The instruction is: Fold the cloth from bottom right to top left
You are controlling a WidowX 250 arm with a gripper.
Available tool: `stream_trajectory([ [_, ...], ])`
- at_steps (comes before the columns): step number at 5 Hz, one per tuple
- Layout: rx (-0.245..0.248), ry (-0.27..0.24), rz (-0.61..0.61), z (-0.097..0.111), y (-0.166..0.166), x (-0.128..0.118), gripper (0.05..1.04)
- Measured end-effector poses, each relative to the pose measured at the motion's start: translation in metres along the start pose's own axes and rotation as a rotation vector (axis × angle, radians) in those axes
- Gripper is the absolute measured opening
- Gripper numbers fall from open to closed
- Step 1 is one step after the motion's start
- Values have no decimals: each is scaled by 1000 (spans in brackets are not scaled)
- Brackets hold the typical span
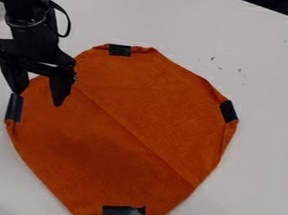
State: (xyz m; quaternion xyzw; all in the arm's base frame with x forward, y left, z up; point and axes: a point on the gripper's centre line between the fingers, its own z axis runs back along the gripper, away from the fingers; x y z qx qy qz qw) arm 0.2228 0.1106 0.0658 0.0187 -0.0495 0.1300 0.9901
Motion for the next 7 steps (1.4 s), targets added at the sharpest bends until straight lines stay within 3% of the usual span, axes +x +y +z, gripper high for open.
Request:
stream_trajectory([
  [1, -5, 24, 6, -5, -1, -4, 1001],
  [3, -8, -15, -28, 13, -62, -1, 1000],
  [4, -27, -21, -26, 15, -97, -24, 1000],
  [5, -30, 44, -22, 1, -128, -64, 1000],
  [7, -89, 51, 43, -28, -159, -118, 1000],
])
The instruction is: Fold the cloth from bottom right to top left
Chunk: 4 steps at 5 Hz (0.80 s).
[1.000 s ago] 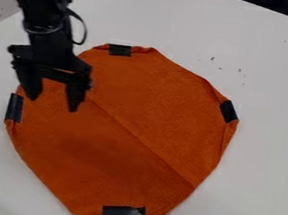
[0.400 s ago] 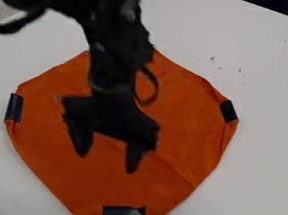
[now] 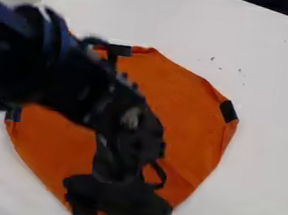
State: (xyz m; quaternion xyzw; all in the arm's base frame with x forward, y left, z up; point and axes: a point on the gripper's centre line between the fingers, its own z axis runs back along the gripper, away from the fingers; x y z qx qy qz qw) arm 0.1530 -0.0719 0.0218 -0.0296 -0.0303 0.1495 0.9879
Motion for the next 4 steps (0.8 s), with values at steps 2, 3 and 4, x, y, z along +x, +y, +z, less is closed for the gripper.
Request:
stream_trajectory([
  [2, -9, 18, -51, -13, -7, 8, 1001],
  [3, 43, 32, -80, 0, -11, 19, 1001],
  [4, 84, 43, -64, 11, -12, 15, 1001],
])
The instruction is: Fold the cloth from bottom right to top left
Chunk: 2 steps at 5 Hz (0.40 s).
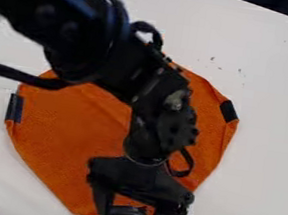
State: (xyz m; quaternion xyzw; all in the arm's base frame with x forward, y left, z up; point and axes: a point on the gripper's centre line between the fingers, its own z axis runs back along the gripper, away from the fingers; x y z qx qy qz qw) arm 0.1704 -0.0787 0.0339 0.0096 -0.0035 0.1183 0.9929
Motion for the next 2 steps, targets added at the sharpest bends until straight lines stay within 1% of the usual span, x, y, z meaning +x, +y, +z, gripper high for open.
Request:
stream_trajectory([
  [1, 8, 4, 37, 4, -1, -5, 1001],
  [2, -44, -7, 30, -9, -1, -3, 1001],
])
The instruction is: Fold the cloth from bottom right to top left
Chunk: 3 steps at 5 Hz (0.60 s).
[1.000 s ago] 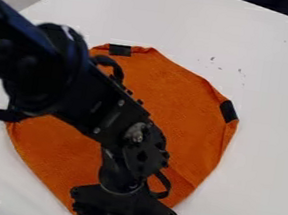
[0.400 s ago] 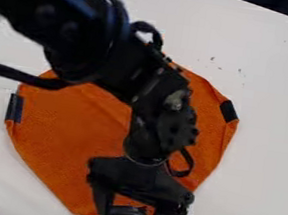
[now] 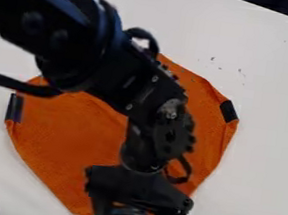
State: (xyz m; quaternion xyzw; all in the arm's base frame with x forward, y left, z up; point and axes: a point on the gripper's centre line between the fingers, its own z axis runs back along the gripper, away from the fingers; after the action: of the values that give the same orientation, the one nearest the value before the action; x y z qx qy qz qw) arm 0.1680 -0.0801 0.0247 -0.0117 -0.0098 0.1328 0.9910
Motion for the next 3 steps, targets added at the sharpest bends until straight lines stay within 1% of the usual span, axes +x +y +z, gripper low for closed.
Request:
stream_trajectory([
  [1, -23, -24, -23, -11, 0, 8, 1001],
  [2, -19, -27, -60, -17, 1, 16, 1001],
  [3, -41, -22, -52, -22, 1, 19, 950],
])
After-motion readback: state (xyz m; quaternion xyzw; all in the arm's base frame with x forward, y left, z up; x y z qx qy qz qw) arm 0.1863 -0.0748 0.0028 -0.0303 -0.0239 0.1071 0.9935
